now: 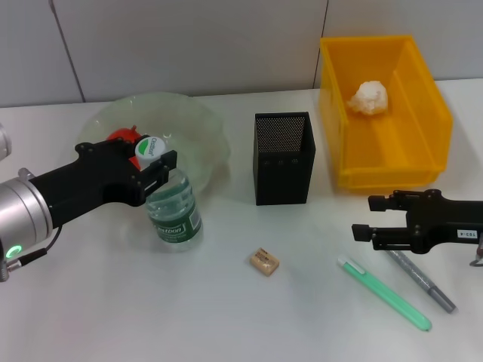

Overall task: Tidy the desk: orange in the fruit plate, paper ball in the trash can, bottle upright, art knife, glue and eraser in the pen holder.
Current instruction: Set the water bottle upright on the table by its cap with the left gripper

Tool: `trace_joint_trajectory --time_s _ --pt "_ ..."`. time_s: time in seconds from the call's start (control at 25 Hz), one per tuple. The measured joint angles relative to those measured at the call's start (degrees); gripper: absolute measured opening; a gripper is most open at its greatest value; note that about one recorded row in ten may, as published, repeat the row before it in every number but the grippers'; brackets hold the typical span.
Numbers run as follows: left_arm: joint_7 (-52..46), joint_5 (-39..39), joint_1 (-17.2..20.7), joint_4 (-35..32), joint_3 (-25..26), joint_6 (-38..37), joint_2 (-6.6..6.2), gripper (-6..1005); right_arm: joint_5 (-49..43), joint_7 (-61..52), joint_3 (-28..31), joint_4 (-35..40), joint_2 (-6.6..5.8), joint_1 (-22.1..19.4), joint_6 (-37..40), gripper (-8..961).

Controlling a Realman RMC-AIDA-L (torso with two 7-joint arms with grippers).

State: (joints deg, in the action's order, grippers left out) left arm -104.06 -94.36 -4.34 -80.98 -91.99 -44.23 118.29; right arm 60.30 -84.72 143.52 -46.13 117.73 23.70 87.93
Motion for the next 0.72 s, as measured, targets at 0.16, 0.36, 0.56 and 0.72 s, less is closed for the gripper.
trace_joint_trajectory --time_s 0.16,0.36,0.56,0.72 --pt "0.0 0.0 0.0 0.0 0.0 0.0 0.0 524 0.0 0.0 0.0 0.1 0.21 0.2 0.0 752" --pt "0.0 -0.1 1.1 -1.8 0.2 -1.1 0.06 530 0.0 0.0 0.0 0.1 0.23 0.0 0.0 752" --pt "-0.2 -0.1 2.6 -2.9 0.5 -1.5 0.0 536 0.0 0.0 0.0 0.1 0.28 -0.2 0.1 752" --pt "-0.2 -0.1 3.1 -2.9 1.0 -1.8 0.01 540 0.0 0.0 0.0 0.1 0.3 -0.2 0.2 752"
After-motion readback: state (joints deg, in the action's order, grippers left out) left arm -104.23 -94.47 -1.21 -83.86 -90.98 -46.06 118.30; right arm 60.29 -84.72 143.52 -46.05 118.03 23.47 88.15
